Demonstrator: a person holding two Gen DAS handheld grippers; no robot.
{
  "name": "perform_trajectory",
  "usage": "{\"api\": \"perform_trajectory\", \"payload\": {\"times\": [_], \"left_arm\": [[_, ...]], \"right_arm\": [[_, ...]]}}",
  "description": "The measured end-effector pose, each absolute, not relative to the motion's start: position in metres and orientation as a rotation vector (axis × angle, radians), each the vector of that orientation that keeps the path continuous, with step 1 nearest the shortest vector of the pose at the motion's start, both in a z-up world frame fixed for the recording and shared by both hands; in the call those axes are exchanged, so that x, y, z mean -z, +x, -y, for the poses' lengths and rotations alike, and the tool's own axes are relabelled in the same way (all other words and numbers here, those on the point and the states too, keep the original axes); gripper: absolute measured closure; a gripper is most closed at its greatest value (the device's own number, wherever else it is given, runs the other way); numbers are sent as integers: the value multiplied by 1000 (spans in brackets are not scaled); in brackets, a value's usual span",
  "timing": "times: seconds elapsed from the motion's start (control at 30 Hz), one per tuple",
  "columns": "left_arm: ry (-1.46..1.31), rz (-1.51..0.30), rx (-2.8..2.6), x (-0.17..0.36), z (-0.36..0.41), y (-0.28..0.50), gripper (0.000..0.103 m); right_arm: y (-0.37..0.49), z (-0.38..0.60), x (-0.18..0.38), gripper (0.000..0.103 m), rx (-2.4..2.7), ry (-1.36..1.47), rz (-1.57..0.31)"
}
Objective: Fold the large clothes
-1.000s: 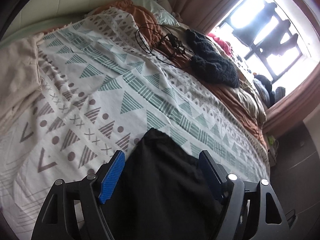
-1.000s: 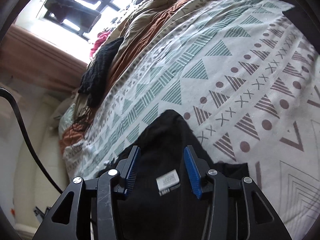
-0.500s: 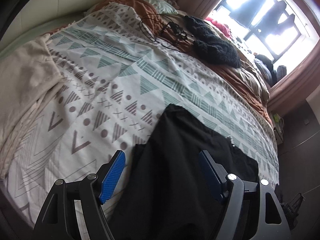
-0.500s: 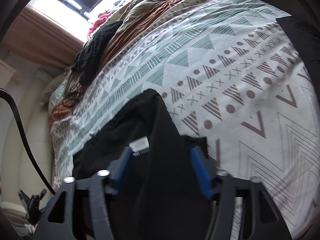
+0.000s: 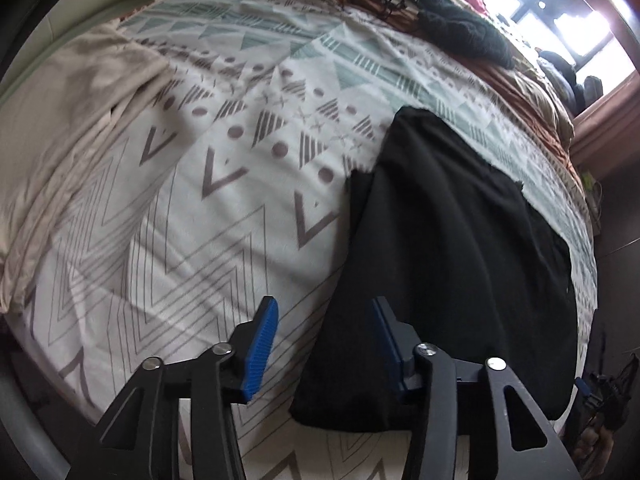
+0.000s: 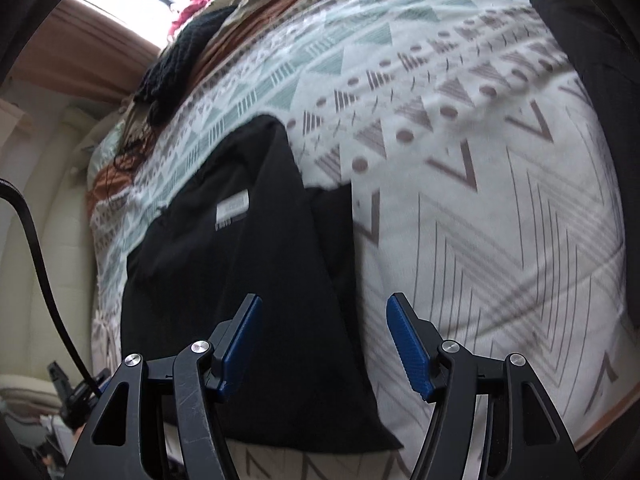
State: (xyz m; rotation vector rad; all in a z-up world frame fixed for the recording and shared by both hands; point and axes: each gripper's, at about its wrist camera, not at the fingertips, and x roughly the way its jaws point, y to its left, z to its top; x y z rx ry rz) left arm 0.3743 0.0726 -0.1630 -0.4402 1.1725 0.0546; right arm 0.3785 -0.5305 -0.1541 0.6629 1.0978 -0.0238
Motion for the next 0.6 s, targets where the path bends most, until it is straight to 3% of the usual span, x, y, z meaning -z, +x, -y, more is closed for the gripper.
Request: {"api": "perform_trajectory", "payload": {"times": [0.1,0.17,0.23,0.4,0.6], "left_arm": [[-439,-1209,-50,173,-72,371,60],[-451,-1223,-42,177,-73,369,66],[-475,-1222,-30,180,-75,365,70],[-465,-1210,-5,175,-73,353,89],[-387,-1183,10,167,-64,339,100]], "right_arm": [[375,524,160,39,9,640,-1126],[372,521,167,47,11,629,-1154],[370,519,174,67,9,635,-1175],[357,511,176,92,-10,601,-1186],[337,508,168,100,16,548,-1150]]}}
